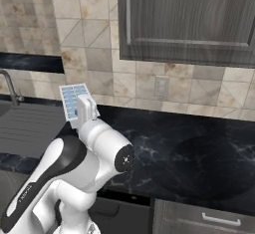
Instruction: The ice cube tray has been filled with water. Take the tray and place it in the freezer to make ice. Close the freezer door after placing the tray.
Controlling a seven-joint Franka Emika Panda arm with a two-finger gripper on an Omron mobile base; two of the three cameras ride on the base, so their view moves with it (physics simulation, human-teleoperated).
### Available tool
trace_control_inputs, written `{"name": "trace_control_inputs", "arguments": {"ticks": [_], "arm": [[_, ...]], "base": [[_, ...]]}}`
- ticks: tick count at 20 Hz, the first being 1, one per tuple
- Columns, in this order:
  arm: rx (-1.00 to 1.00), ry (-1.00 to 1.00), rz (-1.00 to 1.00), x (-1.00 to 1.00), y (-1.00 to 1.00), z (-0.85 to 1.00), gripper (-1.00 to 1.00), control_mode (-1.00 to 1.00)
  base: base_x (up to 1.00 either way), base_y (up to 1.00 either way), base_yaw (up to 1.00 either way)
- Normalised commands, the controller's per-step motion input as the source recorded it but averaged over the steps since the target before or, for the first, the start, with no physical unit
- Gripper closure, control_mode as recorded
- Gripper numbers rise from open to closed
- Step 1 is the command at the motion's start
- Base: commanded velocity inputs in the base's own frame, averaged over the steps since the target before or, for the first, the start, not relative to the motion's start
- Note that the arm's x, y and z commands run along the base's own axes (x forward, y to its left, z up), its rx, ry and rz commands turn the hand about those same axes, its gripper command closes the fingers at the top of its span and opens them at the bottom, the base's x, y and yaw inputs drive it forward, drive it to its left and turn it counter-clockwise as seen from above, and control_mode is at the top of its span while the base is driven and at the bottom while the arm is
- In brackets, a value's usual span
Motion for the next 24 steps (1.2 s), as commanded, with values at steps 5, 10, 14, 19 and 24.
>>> {"name": "trace_control_inputs", "arguments": {"ticks": [5,10,14,19,24], "arm": [[0.00,0.00,0.00,0.00,0.00,0.00,1.00,1.00],[0.00,0.00,0.00,0.00,0.00,0.00,1.00,1.00],[0.00,0.00,0.00,0.00,0.00,0.00,1.00,1.00],[0.00,0.00,0.00,0.00,0.00,0.00,1.00,1.00],[0.00,0.00,0.00,0.00,0.00,0.00,1.00,1.00]], "base": [[-0.90,0.00,0.00],[-0.76,0.00,0.00],[-0.54,0.05,0.03],[-0.23,0.22,0.31],[-0.21,0.13,0.57]]}}
